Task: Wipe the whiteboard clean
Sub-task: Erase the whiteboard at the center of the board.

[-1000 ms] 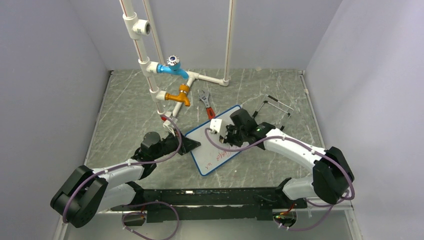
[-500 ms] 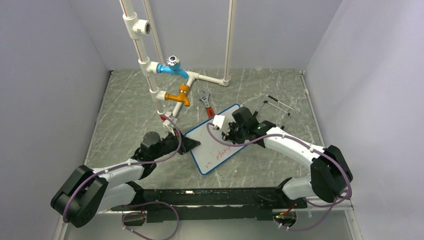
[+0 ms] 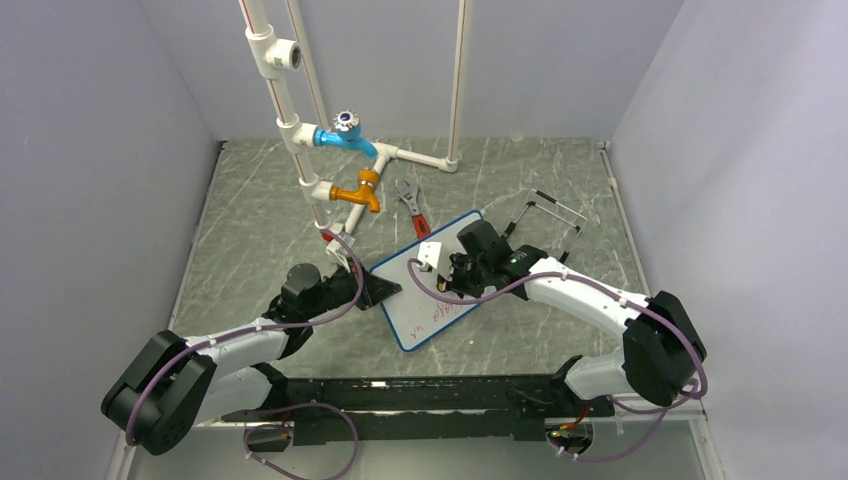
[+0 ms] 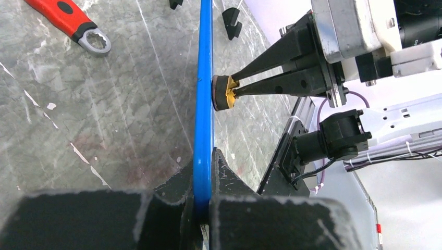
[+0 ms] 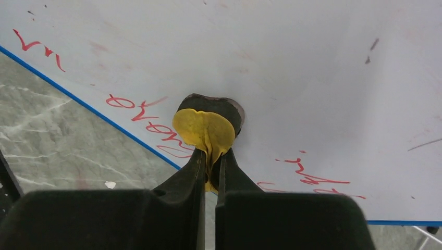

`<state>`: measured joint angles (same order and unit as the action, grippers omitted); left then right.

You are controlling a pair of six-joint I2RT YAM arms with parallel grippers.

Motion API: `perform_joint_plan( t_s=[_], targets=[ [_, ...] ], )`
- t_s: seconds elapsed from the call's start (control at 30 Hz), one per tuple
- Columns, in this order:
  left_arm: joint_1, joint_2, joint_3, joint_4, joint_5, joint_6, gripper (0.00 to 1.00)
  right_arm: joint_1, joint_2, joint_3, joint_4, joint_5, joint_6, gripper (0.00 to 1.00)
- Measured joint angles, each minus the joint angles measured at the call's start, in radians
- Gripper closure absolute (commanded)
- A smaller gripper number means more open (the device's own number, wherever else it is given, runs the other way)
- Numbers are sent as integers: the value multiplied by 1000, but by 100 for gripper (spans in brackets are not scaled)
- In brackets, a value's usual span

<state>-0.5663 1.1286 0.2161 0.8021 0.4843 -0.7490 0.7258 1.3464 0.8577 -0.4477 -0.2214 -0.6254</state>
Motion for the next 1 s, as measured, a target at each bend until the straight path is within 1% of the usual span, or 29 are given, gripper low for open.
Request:
perform_joint_plan(
  t_s=[0.13, 0.27, 0.4, 0.53, 0.7, 0.77, 0.87, 1.0],
  targets=[
    [0, 0, 0, 0, -1, 0, 100, -21, 0, 0, 20, 32, 52, 100],
    [1, 0, 0, 0, -12, 0, 100, -109, -8, -1, 88, 127, 113, 100],
    [1, 0, 0, 0, -10, 0, 100, -145, -13, -1, 121, 179, 126, 100],
    [1, 0, 0, -3, -10, -4, 100, -127, -11, -1, 93, 127, 86, 100],
    [1, -3, 0, -7, 1, -4, 100, -19, -3, -1, 6, -14, -1, 100],
    [1, -6, 0, -9, 6, -1, 100, 7, 10, 0, -11, -40, -5, 100],
    [2, -6, 0, -10, 5, 1, 100, -22, 13, 0, -2, -38, 35, 100],
    [3, -6, 0, -4, -9, 3, 100, -135, 11, -1, 52, 43, 112, 100]
  ],
)
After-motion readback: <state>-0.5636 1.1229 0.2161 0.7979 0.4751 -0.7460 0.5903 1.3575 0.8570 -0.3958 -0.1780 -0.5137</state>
